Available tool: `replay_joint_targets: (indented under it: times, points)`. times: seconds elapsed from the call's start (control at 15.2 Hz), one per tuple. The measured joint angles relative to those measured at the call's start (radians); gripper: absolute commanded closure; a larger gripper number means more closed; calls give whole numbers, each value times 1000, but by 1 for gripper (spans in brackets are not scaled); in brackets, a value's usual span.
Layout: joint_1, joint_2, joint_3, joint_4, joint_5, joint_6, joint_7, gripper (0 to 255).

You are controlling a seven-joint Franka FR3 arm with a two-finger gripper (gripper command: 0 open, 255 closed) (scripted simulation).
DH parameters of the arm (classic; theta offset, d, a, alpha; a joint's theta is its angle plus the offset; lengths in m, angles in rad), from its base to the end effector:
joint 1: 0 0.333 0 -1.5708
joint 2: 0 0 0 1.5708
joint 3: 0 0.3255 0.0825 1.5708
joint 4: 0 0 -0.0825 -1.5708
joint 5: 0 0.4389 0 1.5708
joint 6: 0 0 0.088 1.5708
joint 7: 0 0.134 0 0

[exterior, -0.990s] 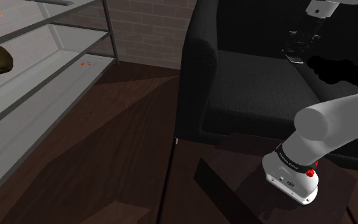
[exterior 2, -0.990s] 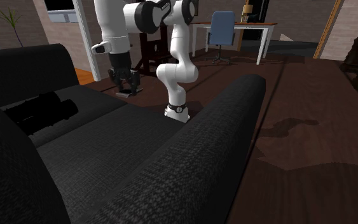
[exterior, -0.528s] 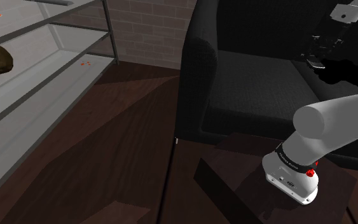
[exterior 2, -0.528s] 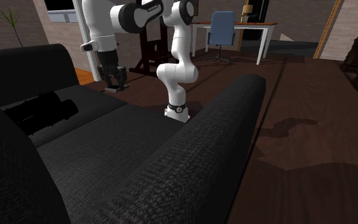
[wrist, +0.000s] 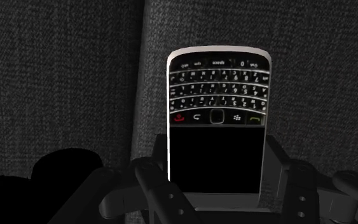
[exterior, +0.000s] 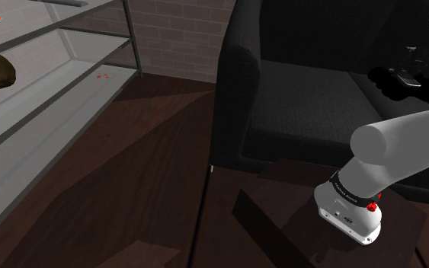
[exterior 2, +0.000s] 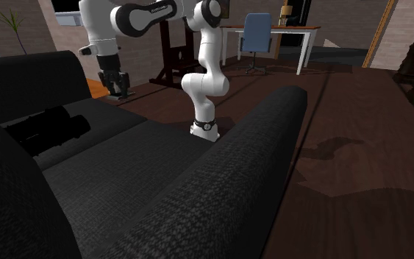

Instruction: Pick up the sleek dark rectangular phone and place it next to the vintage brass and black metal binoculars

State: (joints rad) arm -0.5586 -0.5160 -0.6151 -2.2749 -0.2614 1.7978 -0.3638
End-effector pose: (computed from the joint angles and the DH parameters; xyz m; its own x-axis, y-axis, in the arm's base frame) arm 0.1425 -0.4497 0.4766 0.7801 -0.6254 -0.0169 -0.6255 -0.7789 -0.0453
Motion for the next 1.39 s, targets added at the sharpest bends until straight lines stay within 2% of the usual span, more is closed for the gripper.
replay_joint_targets:
  times: [0.46, 0.86, 1.06, 1.19, 1.32, 1.39]
  points:
    - [-8, 110, -172, 126, -2, 6, -198, 255]
    - [18, 272, -355, 268, 75, 18, -401, 255]
    - [31, 403, -470, 359, 173, 13, -541, 255]
    - [11, 549, -544, 438, 296, 1, -666, 255]
    - [-60, 674, -561, 500, 412, -14, -784, 255]
    - [-120, 747, -550, 553, 474, -36, -841, 255]
